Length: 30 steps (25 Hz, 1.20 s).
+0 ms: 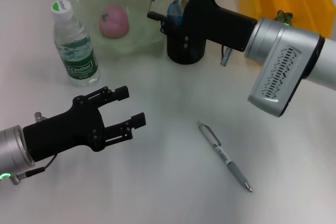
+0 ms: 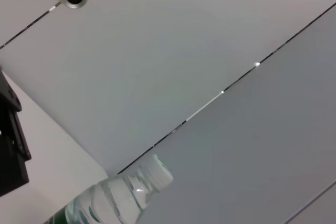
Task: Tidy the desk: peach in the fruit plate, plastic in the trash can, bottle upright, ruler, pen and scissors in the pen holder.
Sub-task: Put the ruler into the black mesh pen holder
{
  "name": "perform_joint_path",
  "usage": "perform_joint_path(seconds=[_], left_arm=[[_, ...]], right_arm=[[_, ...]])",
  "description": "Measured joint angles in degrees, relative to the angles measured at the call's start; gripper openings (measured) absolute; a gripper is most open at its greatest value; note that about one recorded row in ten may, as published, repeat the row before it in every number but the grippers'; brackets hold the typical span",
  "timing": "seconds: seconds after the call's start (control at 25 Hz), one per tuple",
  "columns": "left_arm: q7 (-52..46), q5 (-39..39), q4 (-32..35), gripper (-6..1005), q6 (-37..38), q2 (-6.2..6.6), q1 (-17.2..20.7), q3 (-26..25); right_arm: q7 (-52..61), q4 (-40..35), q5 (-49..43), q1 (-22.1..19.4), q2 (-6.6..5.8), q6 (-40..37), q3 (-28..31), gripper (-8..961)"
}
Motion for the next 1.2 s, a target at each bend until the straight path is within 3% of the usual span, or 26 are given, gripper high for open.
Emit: perform_joint_path(seconds=[0.4,0.64,1.04,1.2], left_arm=[[0.6,0.3,0.0,785,0.1,-0.01,0.0,0.1],[0.8,0.4,0.0,785,0.2,0.00,0.1,0.1],[0.8,0.4,0.0,785,0.4,0.00,0.0,0.1],[0.8,0.4,0.0,785,0.4,0.05,-0.2,0.1]], right_arm=[[-0.1,1.6,0.0,1.8,0.00,1.8,0.6,444],[5.3,3.1,0.1,3.2,-0.01,3.0,2.2,450],[14.7,7.0,0.2,4.1,-0.01,6.7,15.1,460],[17.5,8.5,0.1,4.5,-0.01,8.2,17.6,464]])
